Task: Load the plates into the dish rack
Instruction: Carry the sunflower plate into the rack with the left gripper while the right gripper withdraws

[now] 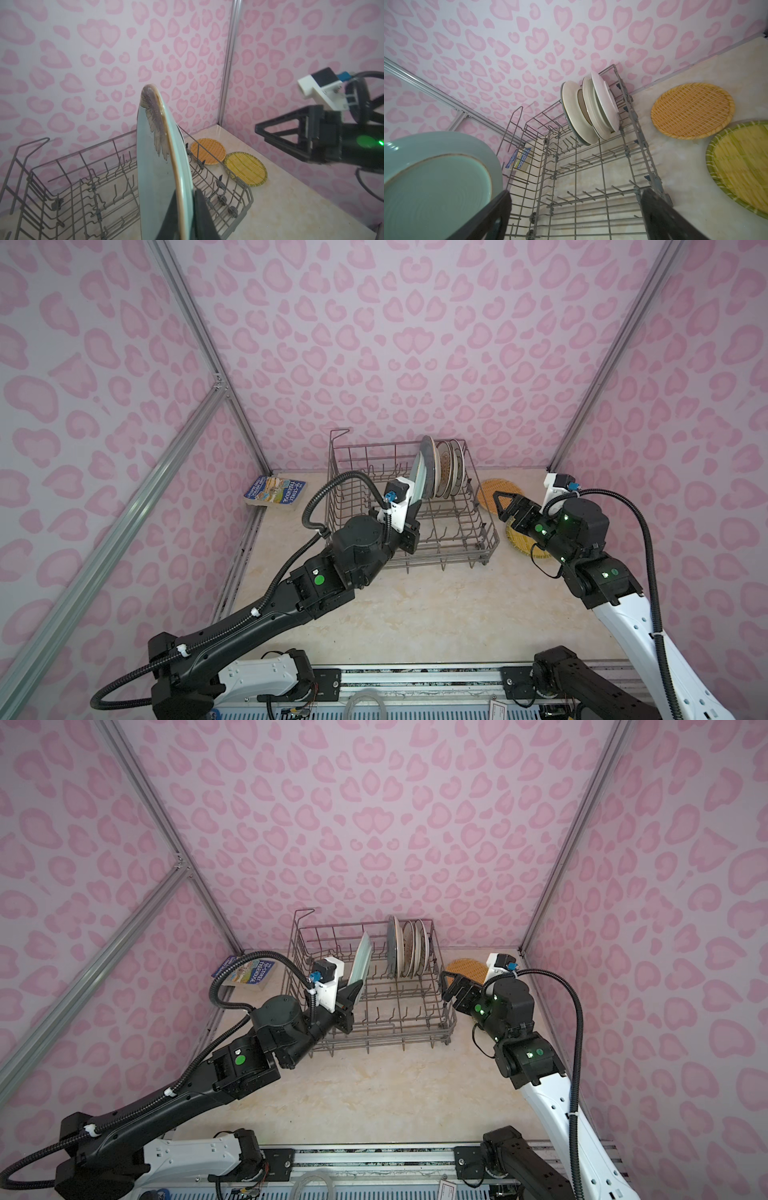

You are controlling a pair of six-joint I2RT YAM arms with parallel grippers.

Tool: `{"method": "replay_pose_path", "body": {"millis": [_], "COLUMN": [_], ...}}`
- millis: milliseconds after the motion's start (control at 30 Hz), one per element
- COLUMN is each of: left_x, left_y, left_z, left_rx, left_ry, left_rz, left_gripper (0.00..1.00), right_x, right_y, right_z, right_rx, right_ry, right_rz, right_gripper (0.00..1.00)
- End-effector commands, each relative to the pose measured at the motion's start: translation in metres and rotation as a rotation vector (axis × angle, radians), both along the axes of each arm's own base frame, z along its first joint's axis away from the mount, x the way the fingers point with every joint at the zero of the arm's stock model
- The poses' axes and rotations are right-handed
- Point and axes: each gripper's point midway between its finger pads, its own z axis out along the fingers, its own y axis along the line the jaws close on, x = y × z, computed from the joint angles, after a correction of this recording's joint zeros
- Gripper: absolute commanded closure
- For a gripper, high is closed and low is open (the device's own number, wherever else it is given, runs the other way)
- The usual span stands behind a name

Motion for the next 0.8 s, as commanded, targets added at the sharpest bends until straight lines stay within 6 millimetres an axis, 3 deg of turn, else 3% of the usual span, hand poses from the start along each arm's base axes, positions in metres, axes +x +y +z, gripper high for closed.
{"method": "replay_pose_path", "body": {"millis": [0, 133, 167, 433, 767], "left_x": [0.023, 0.064, 0.074, 0.150, 0.223], "left_y": [-0.005, -0.012, -0.013, -0.023, -0.037], "left_z": [0.017, -0.002, 0.005, -0.011, -0.028], "left_rx": [-0.192, -0.206, -0.222, -0.333, -0.375], "left_ry": [0.059, 0.128, 0.123, 0.207, 0.244], "left_rz": [-0.018, 0.013, 0.024, 0.065, 0.127], "left_gripper": [0.96, 0.96, 0.96, 0.96, 0.96], "right_x": [-0.007, -0.013, -0.014, -0.023, -0.032], "right_y": [0.002, -0.001, 0.000, 0.001, -0.006], "right_z": [-0.001, -0.015, -0.020, -0.055, -0.063], "right_rx": [-0.077, -0.124, -0.132, -0.193, -0.263], "right_ry": [-0.053, -0.050, -0.043, 0.028, 0.065], "right_rz": [0.041, 0.054, 0.061, 0.104, 0.106], "right_gripper": [0.03, 0.03, 0.03, 0.03, 0.03]}}
